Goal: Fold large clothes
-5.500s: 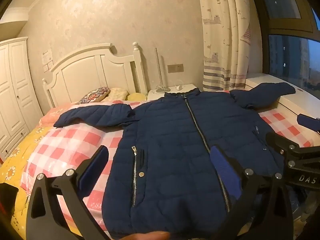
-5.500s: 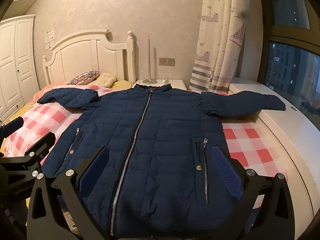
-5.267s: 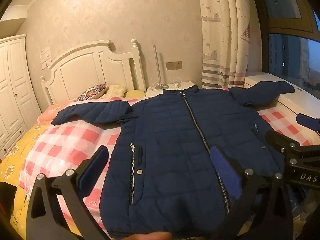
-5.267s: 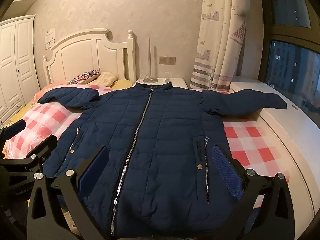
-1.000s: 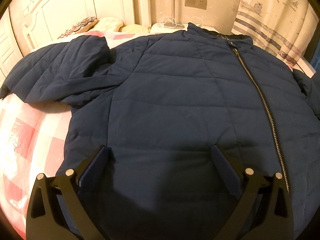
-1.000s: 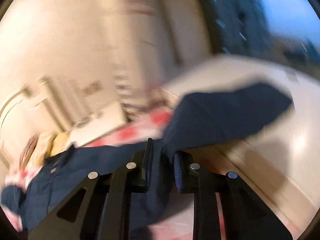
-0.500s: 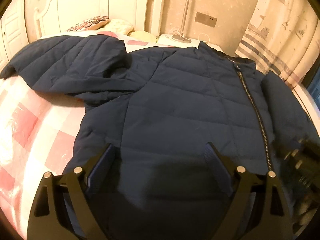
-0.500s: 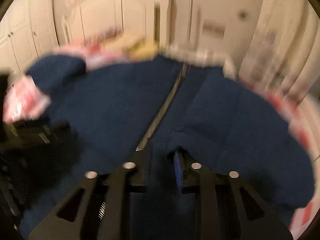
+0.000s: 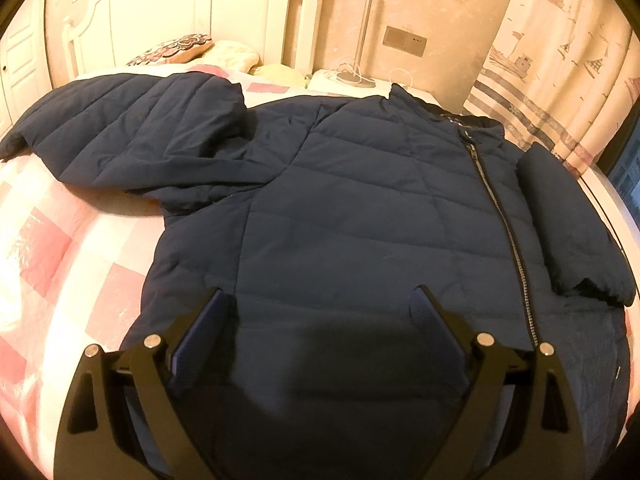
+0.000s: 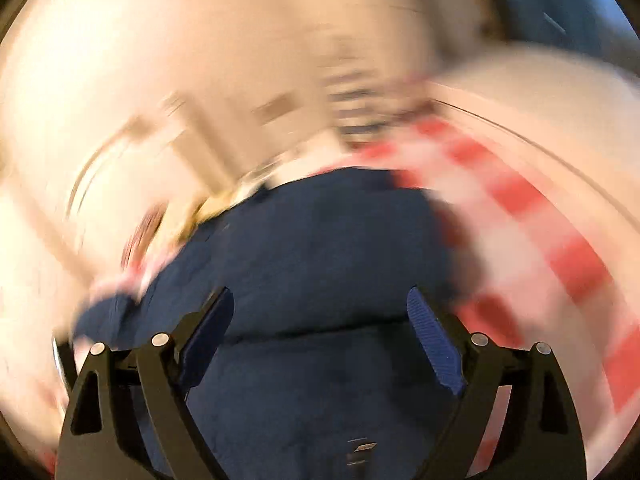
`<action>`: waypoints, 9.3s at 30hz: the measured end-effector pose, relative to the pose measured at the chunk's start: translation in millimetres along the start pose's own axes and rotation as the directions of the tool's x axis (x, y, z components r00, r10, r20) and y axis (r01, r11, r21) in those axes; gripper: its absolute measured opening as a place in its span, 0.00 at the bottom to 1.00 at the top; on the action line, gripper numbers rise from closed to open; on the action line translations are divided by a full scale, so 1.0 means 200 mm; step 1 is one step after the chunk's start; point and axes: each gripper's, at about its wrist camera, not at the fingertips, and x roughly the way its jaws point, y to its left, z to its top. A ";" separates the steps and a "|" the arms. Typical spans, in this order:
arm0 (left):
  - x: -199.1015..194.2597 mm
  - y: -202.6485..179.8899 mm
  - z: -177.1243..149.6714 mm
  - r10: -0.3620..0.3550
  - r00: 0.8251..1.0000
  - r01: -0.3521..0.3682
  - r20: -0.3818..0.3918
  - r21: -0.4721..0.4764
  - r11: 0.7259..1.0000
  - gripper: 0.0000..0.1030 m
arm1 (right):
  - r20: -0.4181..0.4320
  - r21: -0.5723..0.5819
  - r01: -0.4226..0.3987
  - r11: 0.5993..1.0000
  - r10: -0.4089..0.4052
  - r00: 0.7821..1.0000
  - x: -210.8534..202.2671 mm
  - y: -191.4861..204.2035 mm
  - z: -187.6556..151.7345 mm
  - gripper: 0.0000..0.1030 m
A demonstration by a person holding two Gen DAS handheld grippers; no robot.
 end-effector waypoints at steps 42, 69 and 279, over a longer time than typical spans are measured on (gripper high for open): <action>-0.12 -0.26 0.07 -0.187 0.982 0.187 -0.007 0.063 0.980 0.90 | -0.071 -0.437 0.251 0.864 -0.311 0.948 0.53 0.21 -0.01 0.71; -0.44 -0.14 0.33 -0.157 0.917 0.209 0.367 -0.105 0.972 0.11 | -0.085 -0.441 0.238 0.866 -0.304 0.949 0.56 0.20 -0.03 0.73; -0.13 0.21 -0.04 -0.019 0.998 0.030 0.054 -0.218 0.975 0.61 | -0.182 0.229 -0.369 0.901 0.411 0.893 0.96 0.44 0.03 0.68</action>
